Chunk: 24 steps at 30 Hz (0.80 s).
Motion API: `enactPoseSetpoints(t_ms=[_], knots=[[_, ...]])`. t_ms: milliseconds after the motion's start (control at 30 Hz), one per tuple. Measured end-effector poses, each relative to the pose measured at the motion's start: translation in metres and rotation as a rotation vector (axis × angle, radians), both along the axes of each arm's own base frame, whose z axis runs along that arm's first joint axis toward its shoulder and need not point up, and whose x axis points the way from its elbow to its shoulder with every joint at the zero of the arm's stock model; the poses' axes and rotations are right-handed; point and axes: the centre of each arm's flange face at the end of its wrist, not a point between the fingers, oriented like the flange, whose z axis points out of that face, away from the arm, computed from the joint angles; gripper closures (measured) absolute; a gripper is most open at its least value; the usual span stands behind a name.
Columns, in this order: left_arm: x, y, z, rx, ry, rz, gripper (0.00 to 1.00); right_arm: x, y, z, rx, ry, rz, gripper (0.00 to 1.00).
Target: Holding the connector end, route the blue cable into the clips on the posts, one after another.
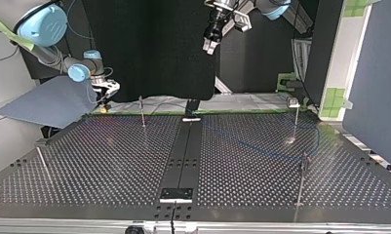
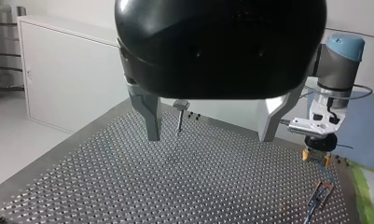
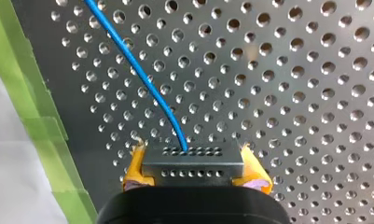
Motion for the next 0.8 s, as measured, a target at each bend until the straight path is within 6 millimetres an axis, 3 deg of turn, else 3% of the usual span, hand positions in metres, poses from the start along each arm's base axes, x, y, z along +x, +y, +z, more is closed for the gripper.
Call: enactPoseSetpoints(t_ms=[800], knots=[[0.0002, -0.0002, 0.0006, 0.006, -0.004, 0.000, 0.00, -0.0024, 0.0007, -0.0014, 0.008, 0.005, -0.004, 1.00]])
